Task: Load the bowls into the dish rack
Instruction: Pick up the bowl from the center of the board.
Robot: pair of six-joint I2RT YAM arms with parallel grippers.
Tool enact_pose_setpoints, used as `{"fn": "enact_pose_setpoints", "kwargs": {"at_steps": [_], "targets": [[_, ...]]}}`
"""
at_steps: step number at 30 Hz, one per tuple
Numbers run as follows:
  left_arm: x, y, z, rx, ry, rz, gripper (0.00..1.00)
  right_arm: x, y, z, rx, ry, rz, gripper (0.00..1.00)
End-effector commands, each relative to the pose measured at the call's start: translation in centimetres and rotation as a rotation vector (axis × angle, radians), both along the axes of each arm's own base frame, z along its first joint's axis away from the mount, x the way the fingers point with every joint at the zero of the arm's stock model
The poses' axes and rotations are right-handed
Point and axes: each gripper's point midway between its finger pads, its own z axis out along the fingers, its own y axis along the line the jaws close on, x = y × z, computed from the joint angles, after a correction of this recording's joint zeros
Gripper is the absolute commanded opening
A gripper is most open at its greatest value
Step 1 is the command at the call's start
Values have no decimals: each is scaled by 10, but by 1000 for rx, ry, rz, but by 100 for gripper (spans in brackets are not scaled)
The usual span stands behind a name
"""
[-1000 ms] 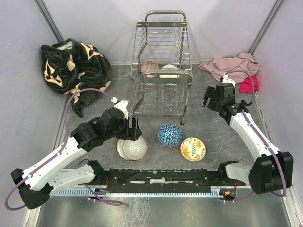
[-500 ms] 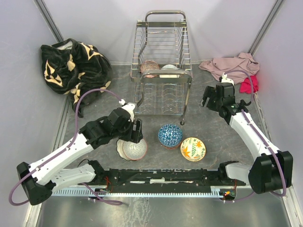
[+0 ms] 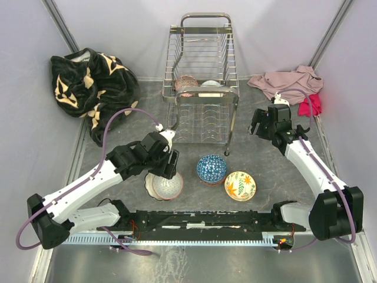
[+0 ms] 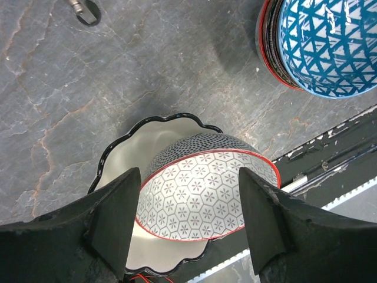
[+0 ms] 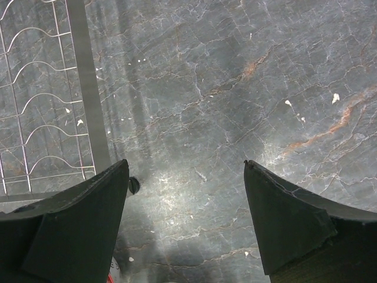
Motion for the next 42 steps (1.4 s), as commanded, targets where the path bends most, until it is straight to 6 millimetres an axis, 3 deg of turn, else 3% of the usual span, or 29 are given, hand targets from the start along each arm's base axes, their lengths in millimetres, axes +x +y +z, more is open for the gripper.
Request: {"fn": "enact_pose_setpoints", "kwargs": {"at_steps": [1,11,22,35,42], "targets": [[-3,-10,7,-15,3,-91,73,8,4,7,22,-45,2,86],[-3,-7,2,18,32,-72,69,9,5,4,28,-39,6,85],[-7,11,11,37,29,33,64,10,8,2,39,-34,14,83],[-14,37,7,80,40,172,64,11,14,-1,63,-29,31,82],[-19,41,-7,105,76,186,60,10,15,0,71,-33,36,81]]}}
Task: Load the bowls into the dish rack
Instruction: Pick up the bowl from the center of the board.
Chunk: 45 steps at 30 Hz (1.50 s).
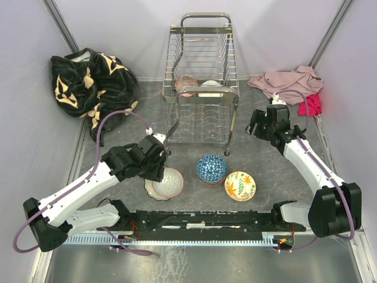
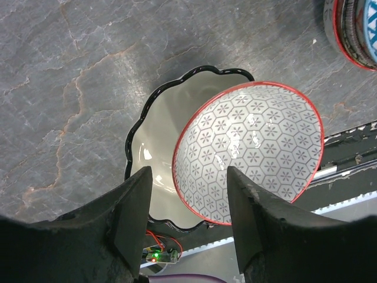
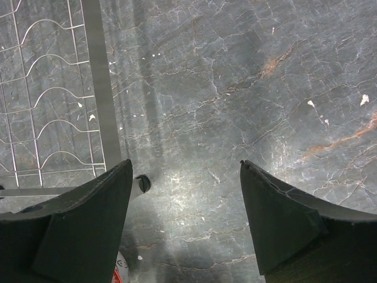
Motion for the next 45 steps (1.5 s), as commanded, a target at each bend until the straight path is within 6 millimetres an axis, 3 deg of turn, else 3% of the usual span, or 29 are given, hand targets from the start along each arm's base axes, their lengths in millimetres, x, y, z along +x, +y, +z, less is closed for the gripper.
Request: {"fn": "enact_pose_setpoints", "kwargs": {"at_steps": [1,12,20,22,26,31,37,45], "targets": [[-1,1,-5,-9,9,46,59,6,4,8,23,-39,4,81],[-2,-4,-25,16,57,48,52,5,5,11,32,-47,11,80],[0,-6,-32,29,72,50,41,5,6,12,38,-53,14,80],[0,-7,-33,31,78,49,33,4,7,12,39,-51,15,80],[2,-9,-30,22,70,47,4,4,7,12,40,-52,17,80],[7,-15,-8,-40,16,54,3,4,8,11,45,-49,20,79],[18,-23,43,-148,-87,62,3,3,8,12,46,-52,21,79],[52,-9,99,-173,-294,186,3,2,7,13,42,-54,20,79]]}}
